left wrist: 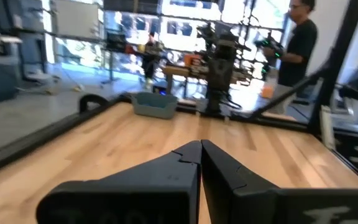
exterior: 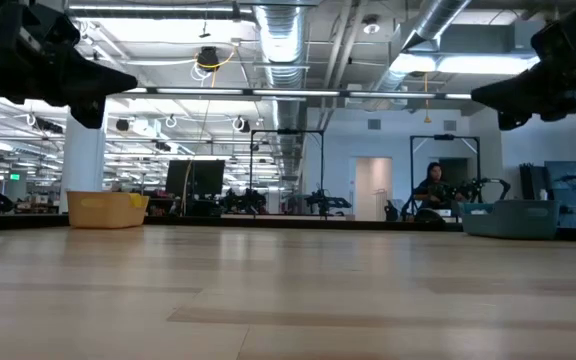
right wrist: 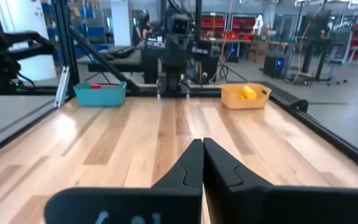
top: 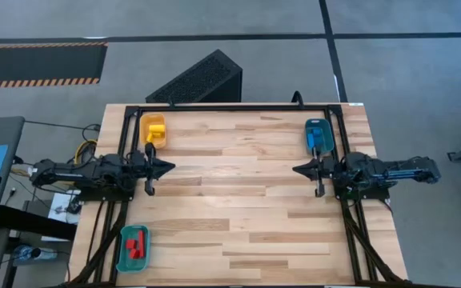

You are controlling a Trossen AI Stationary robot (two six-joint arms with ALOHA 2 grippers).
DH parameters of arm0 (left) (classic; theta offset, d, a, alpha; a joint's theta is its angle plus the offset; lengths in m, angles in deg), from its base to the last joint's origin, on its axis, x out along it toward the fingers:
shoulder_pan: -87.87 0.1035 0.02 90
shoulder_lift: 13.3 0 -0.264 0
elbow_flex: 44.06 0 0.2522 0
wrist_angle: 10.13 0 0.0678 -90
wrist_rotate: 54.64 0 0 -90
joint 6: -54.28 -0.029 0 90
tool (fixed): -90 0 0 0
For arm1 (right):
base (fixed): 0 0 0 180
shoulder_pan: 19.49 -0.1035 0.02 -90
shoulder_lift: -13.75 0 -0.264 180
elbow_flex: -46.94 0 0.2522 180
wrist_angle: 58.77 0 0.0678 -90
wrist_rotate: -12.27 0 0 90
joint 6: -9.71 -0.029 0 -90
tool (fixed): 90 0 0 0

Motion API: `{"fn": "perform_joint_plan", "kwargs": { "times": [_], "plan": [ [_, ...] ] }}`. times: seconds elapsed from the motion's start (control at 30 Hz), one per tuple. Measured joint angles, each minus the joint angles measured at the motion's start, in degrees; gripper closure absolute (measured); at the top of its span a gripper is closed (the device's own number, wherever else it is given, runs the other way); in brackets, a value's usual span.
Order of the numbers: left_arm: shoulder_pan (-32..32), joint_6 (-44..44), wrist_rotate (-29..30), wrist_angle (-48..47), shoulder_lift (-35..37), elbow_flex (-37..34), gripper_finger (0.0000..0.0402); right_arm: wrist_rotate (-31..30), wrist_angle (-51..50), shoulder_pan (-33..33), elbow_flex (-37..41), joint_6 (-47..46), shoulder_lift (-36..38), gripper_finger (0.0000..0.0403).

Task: Sort & place blocks by color
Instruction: Return to Home Position

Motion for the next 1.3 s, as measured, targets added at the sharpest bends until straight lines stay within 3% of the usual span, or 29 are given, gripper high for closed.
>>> {"fn": "perform_joint_plan", "kwargs": {
  "times": [0.23, 1.3],
  "plan": [
    [-0.02, 0.58, -4.67, -0.63, -2.46, -0.04, 0.0401, 0.02, 0.0, -0.02, -0.02, -0.06, -3.16, 0.0376],
    [-0.02, 0.59, -4.69, -0.65, -2.52, -0.15, 0.0401, -0.2, -0.02, -0.02, -0.02, -0.07, -3.47, 0.0374]
  ]
}}
